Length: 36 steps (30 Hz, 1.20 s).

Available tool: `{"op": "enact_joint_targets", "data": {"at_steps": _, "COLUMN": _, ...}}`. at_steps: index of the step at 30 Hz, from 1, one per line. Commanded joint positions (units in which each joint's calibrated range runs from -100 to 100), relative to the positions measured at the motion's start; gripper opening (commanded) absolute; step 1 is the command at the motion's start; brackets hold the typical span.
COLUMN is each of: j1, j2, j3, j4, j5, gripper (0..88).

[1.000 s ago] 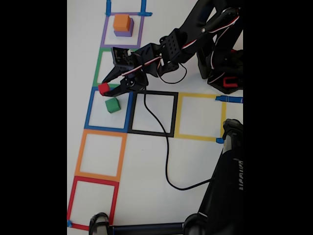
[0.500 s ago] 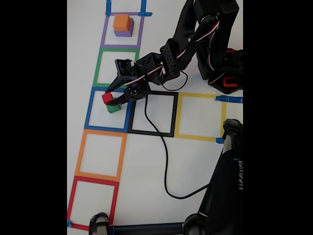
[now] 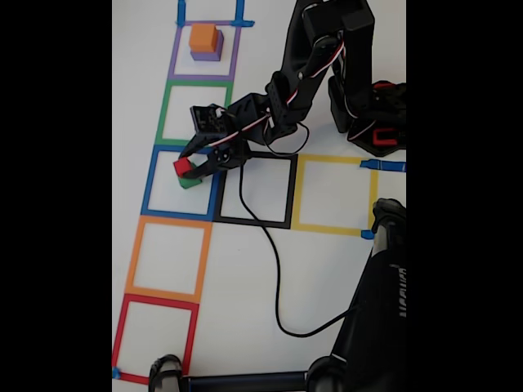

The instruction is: Tower of hanoi

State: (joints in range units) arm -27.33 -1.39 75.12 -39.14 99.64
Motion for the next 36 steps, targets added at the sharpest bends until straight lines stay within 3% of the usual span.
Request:
{"op": "enact_joint_targets", "data": {"at_steps": 1, "j1": 0.48, "j2": 0.06, "j3": -1.49, "j4": -1.83, "j5": 0.36, "gripper": 1.2}}
{"op": "enact_joint_targets", "data": {"at_steps": 13, "j1": 0.38, "j2": 2.24, "j3": -1.39, "j4": -3.86, "j5": 0.36, "gripper": 3.2}}
{"op": "enact_joint_targets", "data": {"at_steps": 27, "j1": 0.48, "j2": 4.42, "j3": -1.94, "j4": -6.04, "j5": 0.36, "gripper": 18.5}}
{"op": "enact_joint_targets", "data": {"at_steps": 36, "j1": 0.48, "j2": 2.89, "j3": -2.30, "j4": -7.58, "j5": 0.36, "gripper": 21.3}}
